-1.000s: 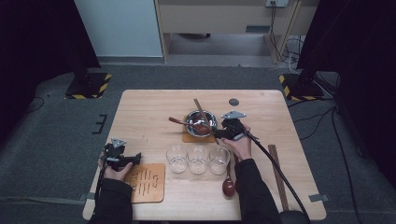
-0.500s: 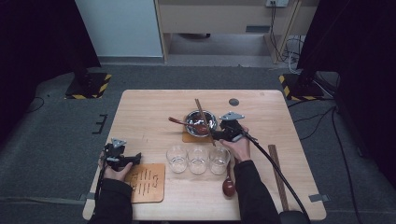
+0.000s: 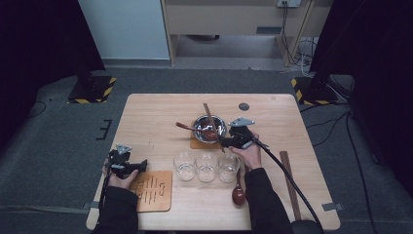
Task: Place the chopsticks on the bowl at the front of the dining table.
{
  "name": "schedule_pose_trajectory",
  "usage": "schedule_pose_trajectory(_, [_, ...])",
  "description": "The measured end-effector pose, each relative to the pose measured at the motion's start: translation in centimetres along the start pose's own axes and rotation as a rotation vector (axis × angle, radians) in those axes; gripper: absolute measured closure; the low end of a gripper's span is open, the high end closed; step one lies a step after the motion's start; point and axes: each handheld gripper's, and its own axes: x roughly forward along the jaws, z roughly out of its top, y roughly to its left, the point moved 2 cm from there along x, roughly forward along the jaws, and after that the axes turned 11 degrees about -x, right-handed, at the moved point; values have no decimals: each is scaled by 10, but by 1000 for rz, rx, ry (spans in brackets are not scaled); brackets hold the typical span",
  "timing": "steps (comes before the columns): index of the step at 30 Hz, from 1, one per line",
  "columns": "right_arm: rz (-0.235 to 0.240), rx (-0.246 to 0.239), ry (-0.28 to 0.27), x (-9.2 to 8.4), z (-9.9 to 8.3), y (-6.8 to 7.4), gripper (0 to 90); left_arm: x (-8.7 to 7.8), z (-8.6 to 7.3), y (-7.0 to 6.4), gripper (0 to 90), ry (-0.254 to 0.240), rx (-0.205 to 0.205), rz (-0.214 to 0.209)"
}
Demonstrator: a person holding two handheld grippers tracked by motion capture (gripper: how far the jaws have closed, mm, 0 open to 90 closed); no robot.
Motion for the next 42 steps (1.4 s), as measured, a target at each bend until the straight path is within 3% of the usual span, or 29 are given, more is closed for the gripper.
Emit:
schedule_pose_trajectory(14, [6, 13, -19, 5, 4, 2, 296, 0, 0, 0, 0, 0, 0, 0])
schedule_pose_trajectory(42, [-4, 24, -2, 6, 2, -2, 300, 0, 0, 0, 0, 0, 0, 0])
